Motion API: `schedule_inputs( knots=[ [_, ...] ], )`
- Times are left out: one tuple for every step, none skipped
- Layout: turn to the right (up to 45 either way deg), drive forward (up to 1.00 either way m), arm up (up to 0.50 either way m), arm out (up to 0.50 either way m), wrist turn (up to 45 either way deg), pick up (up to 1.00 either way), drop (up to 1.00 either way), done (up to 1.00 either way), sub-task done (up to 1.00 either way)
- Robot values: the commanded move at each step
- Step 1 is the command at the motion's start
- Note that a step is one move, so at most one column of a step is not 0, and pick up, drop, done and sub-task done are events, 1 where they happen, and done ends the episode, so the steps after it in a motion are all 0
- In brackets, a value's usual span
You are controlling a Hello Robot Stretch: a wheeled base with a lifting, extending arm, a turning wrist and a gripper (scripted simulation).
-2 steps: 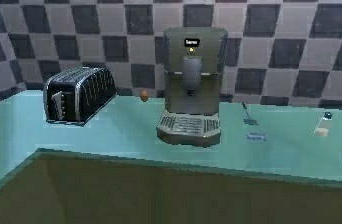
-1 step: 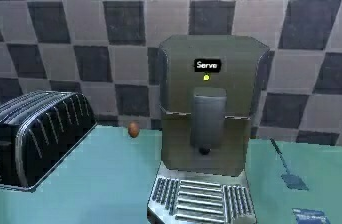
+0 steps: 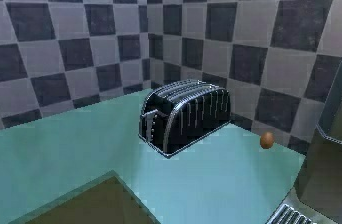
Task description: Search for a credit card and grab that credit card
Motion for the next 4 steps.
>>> schedule_inputs(
  knots=[
    [0.0,0.00,0.50,0.00,0.0,0.00,0.00,0.00,0.00],
    [0.0,0.00,0.38,0.00,0.0,0.00,0.00,0.00,0.00],
    [0.0,0.00,0.00,0.22,0.0,0.00,0.00,0.00,0.00],
    [0.0,0.00,0.00,0.00,45.0,0.00,0.00,0.00,0.00]
  ],
)
